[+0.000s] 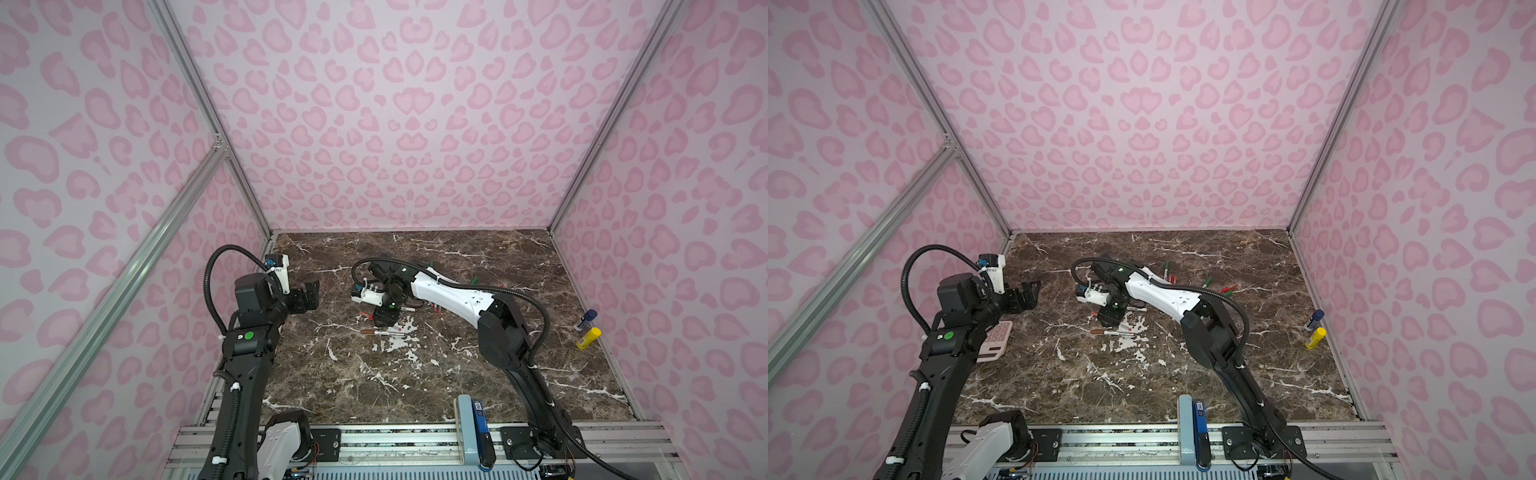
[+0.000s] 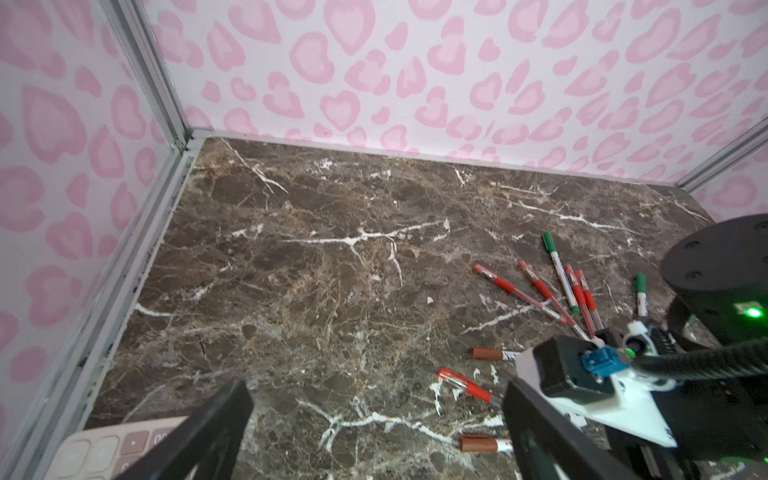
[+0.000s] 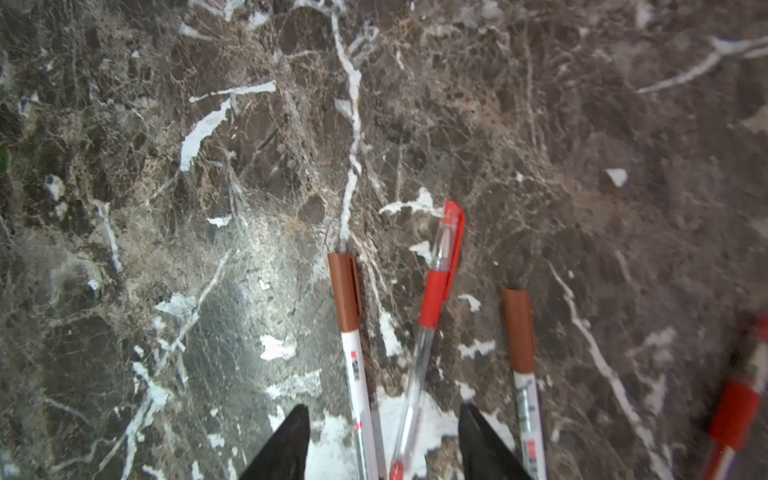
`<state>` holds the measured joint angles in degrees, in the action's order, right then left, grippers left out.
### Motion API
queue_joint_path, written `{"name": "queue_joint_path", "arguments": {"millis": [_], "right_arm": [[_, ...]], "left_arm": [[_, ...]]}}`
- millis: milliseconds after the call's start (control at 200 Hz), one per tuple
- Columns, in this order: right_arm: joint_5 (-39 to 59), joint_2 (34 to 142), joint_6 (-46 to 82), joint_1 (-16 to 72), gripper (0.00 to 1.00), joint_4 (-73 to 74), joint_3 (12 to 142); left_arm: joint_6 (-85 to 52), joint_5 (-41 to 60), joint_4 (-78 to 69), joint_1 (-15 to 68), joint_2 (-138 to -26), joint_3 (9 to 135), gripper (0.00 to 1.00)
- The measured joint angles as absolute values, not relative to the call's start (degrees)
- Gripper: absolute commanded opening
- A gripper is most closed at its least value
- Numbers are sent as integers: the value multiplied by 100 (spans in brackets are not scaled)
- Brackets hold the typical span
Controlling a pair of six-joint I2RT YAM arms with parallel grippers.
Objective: Open the pen caps
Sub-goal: 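Close the right gripper on the marker body and lift it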
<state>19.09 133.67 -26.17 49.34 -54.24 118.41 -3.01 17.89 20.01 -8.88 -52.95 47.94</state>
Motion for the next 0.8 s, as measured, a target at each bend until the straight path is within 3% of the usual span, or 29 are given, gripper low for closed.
{"name": "queue_joint_path", "arguments": {"millis": [480, 700, 800], "right_arm": [[1688, 13854, -2762, 5048, 45, -5680, 11944], [1658, 13926, -2805, 5043, 34, -5669, 11885], [1603, 13896, -2812, 5046, 24, -5564, 11793]], "left_arm": [[-303, 2283, 1968, -947, -5229, 4698, 98], [-307, 2381, 1966, -963, -5205, 4665, 98], [-309, 2405, 1964, -963, -5192, 4665, 98]]}}
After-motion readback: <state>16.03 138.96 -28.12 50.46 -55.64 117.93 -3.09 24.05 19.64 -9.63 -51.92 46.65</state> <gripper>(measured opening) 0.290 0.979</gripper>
